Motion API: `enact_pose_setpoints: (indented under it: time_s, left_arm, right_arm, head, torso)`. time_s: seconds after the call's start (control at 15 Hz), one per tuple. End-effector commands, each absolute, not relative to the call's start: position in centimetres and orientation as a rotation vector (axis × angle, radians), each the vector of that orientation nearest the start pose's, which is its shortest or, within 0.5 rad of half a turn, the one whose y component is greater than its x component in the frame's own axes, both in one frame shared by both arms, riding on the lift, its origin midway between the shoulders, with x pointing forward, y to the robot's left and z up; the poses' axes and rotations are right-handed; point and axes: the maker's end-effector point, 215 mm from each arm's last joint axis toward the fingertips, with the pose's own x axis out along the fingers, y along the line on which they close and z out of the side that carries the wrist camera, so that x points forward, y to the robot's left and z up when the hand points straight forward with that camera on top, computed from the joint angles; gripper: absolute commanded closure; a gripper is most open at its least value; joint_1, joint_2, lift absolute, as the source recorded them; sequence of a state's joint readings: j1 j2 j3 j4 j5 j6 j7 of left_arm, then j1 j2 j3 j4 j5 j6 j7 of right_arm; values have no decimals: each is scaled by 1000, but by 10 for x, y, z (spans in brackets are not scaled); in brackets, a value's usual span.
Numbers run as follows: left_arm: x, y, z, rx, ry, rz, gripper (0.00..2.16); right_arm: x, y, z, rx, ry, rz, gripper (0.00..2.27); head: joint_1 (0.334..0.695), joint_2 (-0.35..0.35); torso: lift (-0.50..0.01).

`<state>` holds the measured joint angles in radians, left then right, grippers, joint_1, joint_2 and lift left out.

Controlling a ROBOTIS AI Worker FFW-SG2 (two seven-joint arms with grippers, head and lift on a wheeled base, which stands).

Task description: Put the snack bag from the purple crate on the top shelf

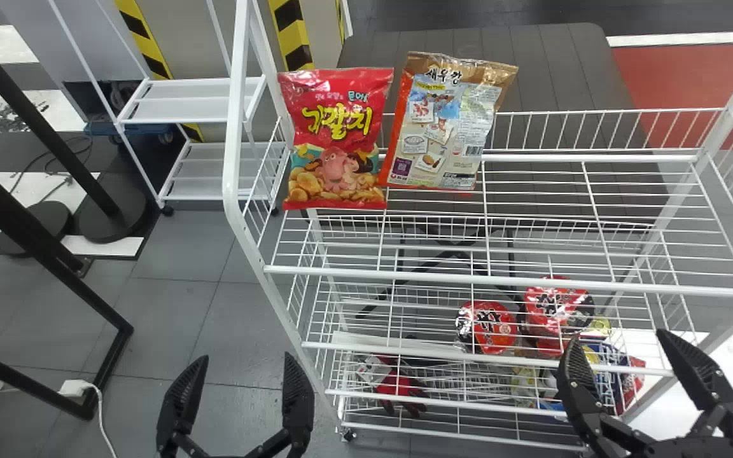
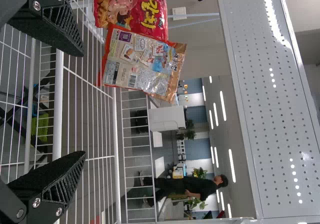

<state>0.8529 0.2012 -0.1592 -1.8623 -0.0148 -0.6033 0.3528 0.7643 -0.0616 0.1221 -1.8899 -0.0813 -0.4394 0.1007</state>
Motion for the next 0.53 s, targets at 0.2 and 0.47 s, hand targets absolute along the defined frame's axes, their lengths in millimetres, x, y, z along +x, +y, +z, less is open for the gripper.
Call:
enact_pose_setpoints:
  time_s: [0.2,0.47]
  left_arm:
    - [287,231,-388,14,-32,88,90]
    - [287,231,-390,14,-27,90,90]
  right_arm:
    - [329,-157,-390,114,4,197,124]
    - [329,-157,-390,114,5,199,124]
  head:
    - [695,142]
    - [695,142]
  torso:
    - [0]
    - [0]
